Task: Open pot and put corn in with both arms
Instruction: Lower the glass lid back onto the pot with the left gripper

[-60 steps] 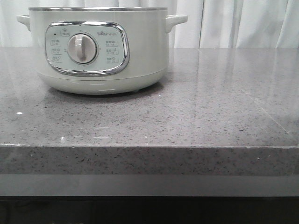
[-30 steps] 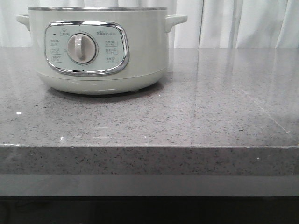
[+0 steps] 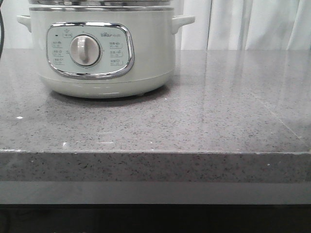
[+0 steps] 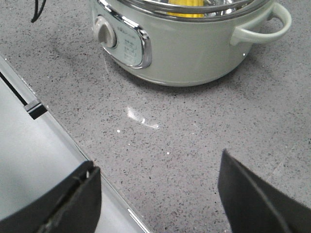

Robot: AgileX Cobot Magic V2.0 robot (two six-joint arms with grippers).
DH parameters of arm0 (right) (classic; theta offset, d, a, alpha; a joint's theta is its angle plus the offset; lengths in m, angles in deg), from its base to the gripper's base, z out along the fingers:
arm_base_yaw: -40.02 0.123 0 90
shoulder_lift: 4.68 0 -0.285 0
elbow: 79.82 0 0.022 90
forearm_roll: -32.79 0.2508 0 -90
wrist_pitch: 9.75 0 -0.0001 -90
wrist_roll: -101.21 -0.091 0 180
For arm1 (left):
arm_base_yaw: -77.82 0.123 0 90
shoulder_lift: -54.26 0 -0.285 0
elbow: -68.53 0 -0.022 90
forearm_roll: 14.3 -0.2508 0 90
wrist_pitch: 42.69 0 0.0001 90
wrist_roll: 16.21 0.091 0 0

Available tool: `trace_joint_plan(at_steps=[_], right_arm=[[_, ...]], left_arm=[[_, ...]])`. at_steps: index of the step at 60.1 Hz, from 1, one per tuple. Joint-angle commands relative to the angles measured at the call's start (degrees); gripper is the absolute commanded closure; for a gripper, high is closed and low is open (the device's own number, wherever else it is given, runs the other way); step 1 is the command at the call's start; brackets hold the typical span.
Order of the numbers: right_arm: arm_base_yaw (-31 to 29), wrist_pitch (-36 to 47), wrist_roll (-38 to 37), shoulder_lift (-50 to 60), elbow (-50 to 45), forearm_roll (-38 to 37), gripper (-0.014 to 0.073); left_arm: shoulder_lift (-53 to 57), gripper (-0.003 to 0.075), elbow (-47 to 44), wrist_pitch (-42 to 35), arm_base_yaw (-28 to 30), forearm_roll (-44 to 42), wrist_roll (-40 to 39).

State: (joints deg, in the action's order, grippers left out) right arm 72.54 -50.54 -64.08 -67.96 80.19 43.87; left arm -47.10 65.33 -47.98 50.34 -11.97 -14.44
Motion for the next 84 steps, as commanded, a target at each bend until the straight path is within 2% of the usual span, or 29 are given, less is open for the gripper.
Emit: trace_joint_plan(at_steps=[1, 24, 48, 53, 64, 74, 84], right_arm=[[-0.3, 3.6, 0.1, 0.7, 1.6, 0.5, 0.0066], [-0.3, 3.6, 0.1, 0.7, 1.6, 0.5, 0.0066], [-0.3, 3.6, 0.1, 0.7, 1.6, 0.5, 0.0066], [-0.3, 3.6, 0.1, 0.7, 1.6, 0.5, 0.0066], [-0.3, 3.6, 0.1, 0.7, 1.6, 0.5, 0.0066], [-0.3, 3.6, 0.1, 0.7, 1.6, 0.5, 0.0066], [-0.3, 3.6, 0.1, 0.7, 1.6, 0.5, 0.0066]], left_arm=[[2.5, 0.0565, 2.8, -9.2, -0.2, -1.4, -0.5], [2.0, 0.0552, 2.8, -7.5, -0.2, -1.4, -0.5], [2.0, 0.0264, 3.3, -7.4, -0.2, -1.4, -0.5], [2.0, 0.0235, 3.8, -7.4, -0.2, -1.4, -0.5], [3.9, 0.0237, 5.6, -4.3, -0.2, -1.4, -0.5], [10.5, 0.0237, 6.3, 3.7, -0.2, -1.4, -0.5], [19.5, 0.0237, 6.3, 22.6, -0.2, -1.4, -0.5]])
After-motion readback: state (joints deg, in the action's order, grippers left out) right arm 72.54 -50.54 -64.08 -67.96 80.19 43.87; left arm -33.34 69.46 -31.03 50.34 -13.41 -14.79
